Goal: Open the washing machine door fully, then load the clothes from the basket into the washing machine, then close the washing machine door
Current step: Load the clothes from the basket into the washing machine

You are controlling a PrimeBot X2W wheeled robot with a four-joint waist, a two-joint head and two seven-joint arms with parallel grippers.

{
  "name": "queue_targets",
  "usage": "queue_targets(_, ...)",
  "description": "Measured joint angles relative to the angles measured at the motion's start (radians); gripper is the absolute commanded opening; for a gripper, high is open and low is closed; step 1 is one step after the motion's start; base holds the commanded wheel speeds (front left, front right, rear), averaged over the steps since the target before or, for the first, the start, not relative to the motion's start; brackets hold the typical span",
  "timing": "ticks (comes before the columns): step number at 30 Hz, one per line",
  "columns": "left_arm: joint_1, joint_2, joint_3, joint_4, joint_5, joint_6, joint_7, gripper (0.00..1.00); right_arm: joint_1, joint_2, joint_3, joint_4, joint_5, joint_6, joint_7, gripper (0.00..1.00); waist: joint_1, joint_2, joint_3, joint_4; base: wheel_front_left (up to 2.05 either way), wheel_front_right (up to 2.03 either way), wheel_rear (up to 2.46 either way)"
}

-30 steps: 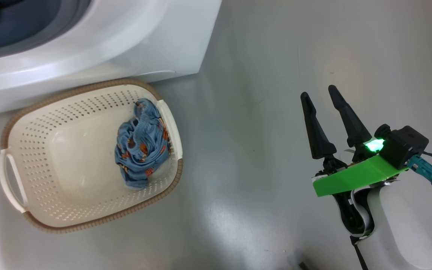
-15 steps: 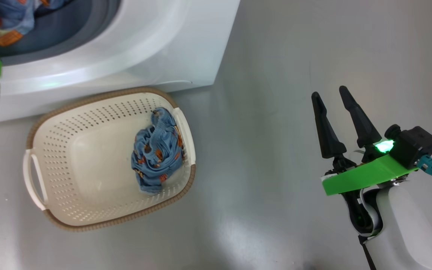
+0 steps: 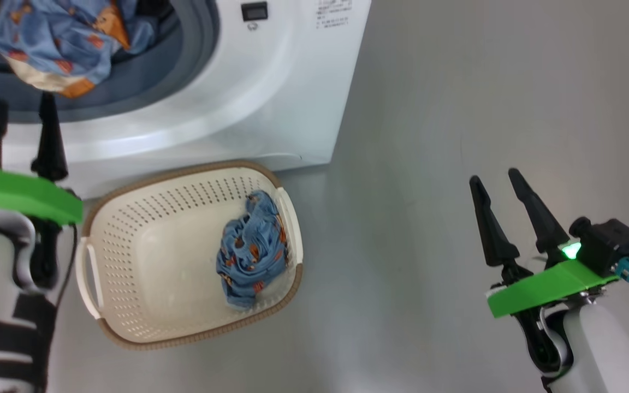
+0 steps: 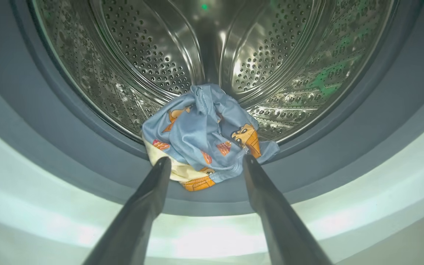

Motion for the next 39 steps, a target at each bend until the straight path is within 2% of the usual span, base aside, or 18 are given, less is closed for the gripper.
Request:
queue_targets(7,0.138,-0.044,0.073,-0.09,0.073,0.0,0.0,1.0,0.05,-0.024,0.001,0.012,0.006,0.0,0.0,1.0,0.0,0.0,-0.071,0.021,0.0,0.0,0.0)
queue_targets(13,0.24,-0.06,0.098,-0.156,0.128,0.0,0.0,1.0,0.081,-0.045,0.0,0.018,0.018,0.0,0.0,1.0,0.0,0.0,-0.127,0.038,0.0,0.0,0.0)
queue_targets(25,0.428,-0.098,0.153,-0.239,0.163,0.0,0.0,1.0,0.154,-0.071,-0.004,0.03,0.032,0.0,0.0,1.0,0.0,0.0,-0.228,0.069,0.0,0.0,0.0)
queue_targets(39,0.639,-0.112,0.196,-0.337,0.2,0.0,0.0,1.0,0.237,-0.096,-0.006,0.034,0.041,0.0,0.0,1.0,0.0,0.0,-0.326,0.078,0.0,0.0,0.0)
